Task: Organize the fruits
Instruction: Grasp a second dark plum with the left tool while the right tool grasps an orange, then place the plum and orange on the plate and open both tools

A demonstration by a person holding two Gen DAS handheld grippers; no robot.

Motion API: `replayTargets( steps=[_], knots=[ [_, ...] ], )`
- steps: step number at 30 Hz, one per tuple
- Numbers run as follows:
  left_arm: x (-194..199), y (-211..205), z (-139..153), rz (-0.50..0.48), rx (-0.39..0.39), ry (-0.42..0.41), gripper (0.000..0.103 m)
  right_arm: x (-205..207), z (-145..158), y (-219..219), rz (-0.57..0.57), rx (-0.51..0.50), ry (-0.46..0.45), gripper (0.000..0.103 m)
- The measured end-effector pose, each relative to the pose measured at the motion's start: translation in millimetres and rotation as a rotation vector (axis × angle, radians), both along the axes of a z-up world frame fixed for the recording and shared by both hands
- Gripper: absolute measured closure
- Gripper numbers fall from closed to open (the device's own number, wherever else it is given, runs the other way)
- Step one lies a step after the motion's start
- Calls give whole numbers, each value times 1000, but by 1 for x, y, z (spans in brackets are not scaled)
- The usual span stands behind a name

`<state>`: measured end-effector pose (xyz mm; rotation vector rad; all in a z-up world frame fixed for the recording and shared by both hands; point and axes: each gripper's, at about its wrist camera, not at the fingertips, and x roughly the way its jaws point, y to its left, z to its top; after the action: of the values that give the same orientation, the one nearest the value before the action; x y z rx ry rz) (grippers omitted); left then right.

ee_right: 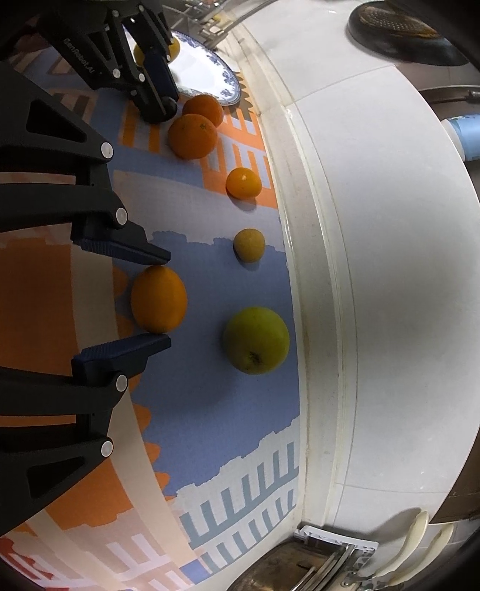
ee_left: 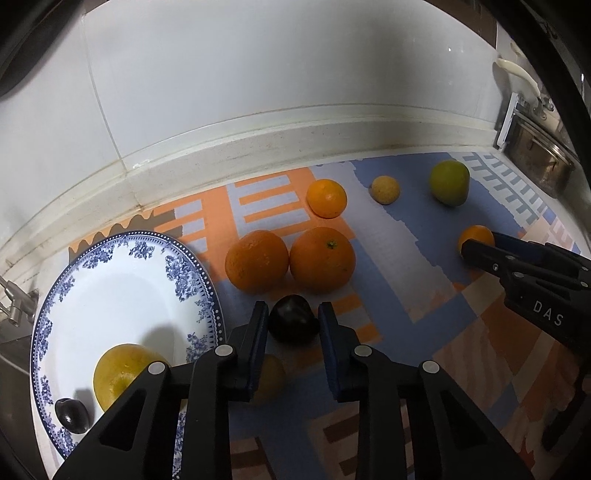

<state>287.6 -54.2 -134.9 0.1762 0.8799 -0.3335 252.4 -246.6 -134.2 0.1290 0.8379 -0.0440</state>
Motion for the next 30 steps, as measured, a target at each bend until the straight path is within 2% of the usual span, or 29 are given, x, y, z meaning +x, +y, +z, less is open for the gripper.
replayTargets(
  steps=[18, 30],
  knots=[
    [-19, 13, 36, 7, -74, -81, 76, -14, 37, 20, 82, -10, -98, 64],
    [-37, 41, 66, 61, -123, -143, 76, -26, 67, 51, 177, -6, -158, 64]
  ],
)
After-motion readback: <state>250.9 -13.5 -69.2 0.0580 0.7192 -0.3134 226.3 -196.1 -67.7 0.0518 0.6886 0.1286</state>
